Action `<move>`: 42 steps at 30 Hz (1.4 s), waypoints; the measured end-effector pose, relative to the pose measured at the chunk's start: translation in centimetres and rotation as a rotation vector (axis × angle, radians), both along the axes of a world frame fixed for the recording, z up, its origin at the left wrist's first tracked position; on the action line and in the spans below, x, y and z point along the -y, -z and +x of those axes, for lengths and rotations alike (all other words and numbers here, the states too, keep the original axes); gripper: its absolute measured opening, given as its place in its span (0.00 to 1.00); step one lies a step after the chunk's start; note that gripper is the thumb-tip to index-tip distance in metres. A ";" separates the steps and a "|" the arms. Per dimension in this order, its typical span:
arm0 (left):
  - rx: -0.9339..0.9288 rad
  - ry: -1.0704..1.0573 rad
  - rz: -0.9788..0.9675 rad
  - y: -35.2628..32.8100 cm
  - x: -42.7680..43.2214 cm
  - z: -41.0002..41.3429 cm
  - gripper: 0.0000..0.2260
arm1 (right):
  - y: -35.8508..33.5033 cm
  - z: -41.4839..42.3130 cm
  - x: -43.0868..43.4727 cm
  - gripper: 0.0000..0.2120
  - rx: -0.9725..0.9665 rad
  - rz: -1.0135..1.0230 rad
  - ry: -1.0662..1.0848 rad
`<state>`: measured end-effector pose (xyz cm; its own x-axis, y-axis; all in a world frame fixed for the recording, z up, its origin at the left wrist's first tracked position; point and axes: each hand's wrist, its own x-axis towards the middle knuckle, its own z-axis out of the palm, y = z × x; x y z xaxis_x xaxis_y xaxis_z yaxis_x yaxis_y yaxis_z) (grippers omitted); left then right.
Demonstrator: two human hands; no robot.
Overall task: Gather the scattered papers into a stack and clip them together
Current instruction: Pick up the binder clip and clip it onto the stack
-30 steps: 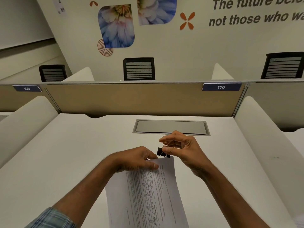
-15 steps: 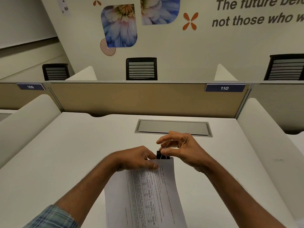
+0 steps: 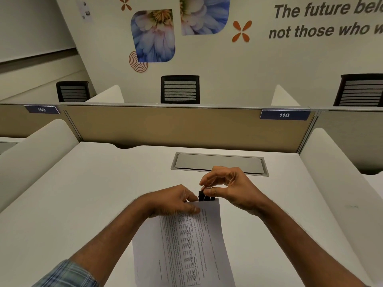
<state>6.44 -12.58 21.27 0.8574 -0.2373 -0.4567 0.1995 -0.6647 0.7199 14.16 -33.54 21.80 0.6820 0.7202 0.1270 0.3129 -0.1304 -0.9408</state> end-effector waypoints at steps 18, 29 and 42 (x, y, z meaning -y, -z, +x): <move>-0.022 -0.020 -0.008 -0.5 -0.6 -0.1 0.13 | 0.6 0.1 -0.5 0.01 0.112 -0.015 -0.023; 0.021 -0.052 -0.012 0.0 -0.5 0.3 0.14 | 1.1 0.8 -0.4 0.02 0.039 -0.035 -0.031; -0.012 -0.037 -0.010 0.1 0.4 0.8 0.09 | 1.0 1.4 -0.3 0.08 -0.145 -0.095 -0.085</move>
